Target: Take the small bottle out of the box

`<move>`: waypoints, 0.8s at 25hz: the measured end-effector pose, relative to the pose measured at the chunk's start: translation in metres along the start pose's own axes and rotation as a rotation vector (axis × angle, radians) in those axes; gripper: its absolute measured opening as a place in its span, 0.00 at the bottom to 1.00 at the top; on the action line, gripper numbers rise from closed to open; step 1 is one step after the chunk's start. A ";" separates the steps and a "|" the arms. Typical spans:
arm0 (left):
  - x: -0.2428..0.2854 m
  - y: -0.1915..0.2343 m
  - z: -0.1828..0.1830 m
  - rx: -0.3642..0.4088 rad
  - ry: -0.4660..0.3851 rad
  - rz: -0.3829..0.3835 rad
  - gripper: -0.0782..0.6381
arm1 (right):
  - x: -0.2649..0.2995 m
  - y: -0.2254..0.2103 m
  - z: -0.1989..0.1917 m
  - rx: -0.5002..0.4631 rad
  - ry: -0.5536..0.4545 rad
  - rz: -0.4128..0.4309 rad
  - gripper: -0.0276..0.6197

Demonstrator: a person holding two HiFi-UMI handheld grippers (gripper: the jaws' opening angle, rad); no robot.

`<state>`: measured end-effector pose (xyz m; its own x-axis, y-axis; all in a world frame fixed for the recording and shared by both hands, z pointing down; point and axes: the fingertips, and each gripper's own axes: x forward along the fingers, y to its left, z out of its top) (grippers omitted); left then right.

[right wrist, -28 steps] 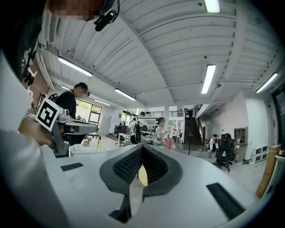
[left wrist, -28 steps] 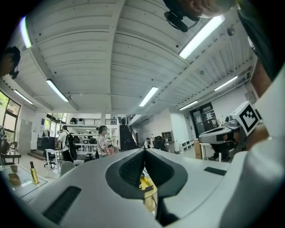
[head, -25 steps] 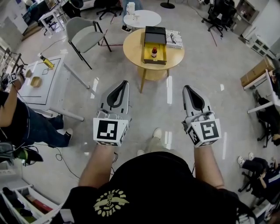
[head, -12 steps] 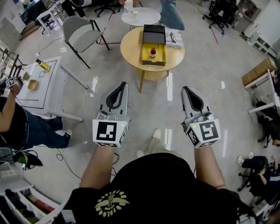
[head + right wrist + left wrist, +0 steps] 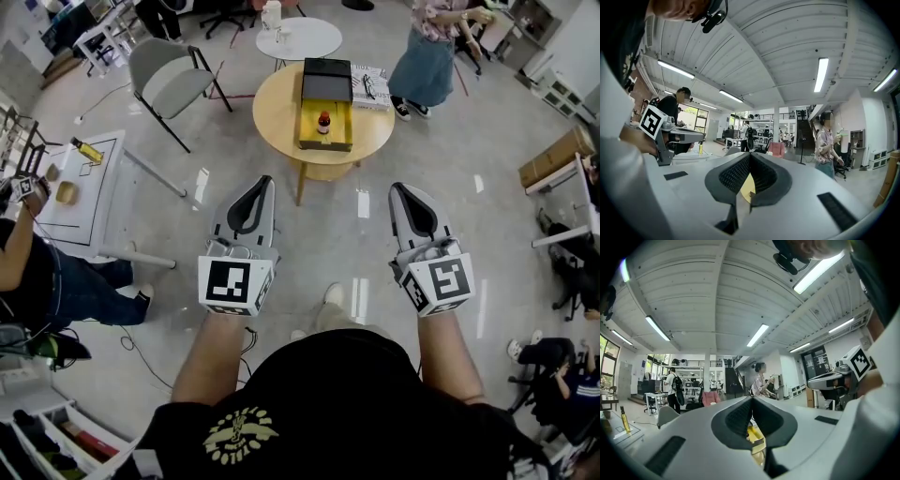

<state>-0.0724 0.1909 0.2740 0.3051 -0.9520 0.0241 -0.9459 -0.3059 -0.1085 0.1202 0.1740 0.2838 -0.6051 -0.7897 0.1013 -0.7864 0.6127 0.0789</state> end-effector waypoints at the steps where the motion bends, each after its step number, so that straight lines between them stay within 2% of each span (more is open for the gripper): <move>1: 0.005 0.000 0.000 0.001 0.002 -0.001 0.13 | 0.003 -0.004 0.001 0.000 -0.002 0.002 0.06; 20: 0.099 -0.002 0.016 0.026 0.014 0.041 0.13 | 0.062 -0.081 0.005 0.010 -0.027 0.084 0.06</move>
<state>-0.0391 0.0975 0.2606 0.2641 -0.9639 0.0333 -0.9544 -0.2661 -0.1354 0.1456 0.0754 0.2783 -0.6724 -0.7359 0.0799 -0.7335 0.6769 0.0611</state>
